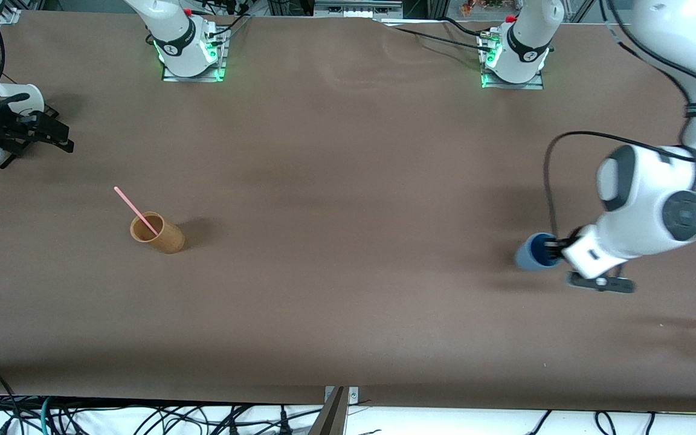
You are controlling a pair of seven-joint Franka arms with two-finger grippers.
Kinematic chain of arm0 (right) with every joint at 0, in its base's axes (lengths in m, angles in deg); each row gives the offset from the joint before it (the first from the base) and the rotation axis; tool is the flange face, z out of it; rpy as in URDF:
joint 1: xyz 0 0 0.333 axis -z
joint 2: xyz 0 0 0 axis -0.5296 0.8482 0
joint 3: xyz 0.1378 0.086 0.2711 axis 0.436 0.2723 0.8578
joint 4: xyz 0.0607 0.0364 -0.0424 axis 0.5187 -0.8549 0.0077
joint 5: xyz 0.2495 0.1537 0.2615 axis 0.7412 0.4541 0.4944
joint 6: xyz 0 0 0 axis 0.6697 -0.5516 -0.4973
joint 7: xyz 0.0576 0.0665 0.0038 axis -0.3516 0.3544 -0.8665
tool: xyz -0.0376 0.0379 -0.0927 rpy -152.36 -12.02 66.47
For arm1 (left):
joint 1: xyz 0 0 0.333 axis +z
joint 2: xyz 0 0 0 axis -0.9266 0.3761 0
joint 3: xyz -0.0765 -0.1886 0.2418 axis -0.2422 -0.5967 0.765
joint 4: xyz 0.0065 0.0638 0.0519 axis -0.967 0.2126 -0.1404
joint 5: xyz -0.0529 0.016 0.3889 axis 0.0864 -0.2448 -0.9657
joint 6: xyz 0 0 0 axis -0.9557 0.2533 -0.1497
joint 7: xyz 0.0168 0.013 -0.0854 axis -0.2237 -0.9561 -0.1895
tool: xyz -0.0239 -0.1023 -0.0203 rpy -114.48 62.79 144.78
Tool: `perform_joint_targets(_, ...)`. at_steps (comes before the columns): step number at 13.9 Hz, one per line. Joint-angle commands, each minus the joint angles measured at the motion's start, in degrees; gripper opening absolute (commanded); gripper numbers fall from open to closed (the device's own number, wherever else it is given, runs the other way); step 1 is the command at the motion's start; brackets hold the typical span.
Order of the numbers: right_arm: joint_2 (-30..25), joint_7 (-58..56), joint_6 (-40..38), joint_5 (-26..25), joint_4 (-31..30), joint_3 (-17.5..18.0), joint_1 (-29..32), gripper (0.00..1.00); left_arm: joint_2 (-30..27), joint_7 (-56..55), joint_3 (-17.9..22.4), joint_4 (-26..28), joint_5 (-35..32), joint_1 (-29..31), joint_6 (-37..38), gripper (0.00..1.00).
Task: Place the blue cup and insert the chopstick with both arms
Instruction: 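Carry the blue cup with the left gripper toward the table middle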
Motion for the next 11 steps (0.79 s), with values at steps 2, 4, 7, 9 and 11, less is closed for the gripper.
perform_joint_targets(2,-0.54,-0.63,-0.68,0.22,0.28,0.23,0.28,1.00,1.96,-10.80,0.60,-4.23,1.03,-11.52,1.67,0.00)
perform_joint_targets(4,-0.36,-0.63,-0.60,0.14,0.28,0.15,0.36,1.00,4.85,-16.78,0.68,-6.87,1.03,-17.41,1.67,0.00)
perform_joint_targets(7,-0.45,-0.63,-0.77,0.22,0.28,0.15,0.36,1.00,11.52,-25.83,0.77,-15.29,1.12,-24.28,1.67,0.00)
perform_joint_targets(9,-0.27,-0.63,-0.95,-0.39,0.98,0.32,0.10,1.00,15.48,-30.32,0.95,-20.22,1.91,-27.45,1.58,0.00)
perform_joint_targets(11,-0.27,-0.62,-1.12,-0.65,1.08,0.32,-0.95,1.00,18.65,-33.50,1.03,-23.39,1.91,-29.56,1.32,0.00)
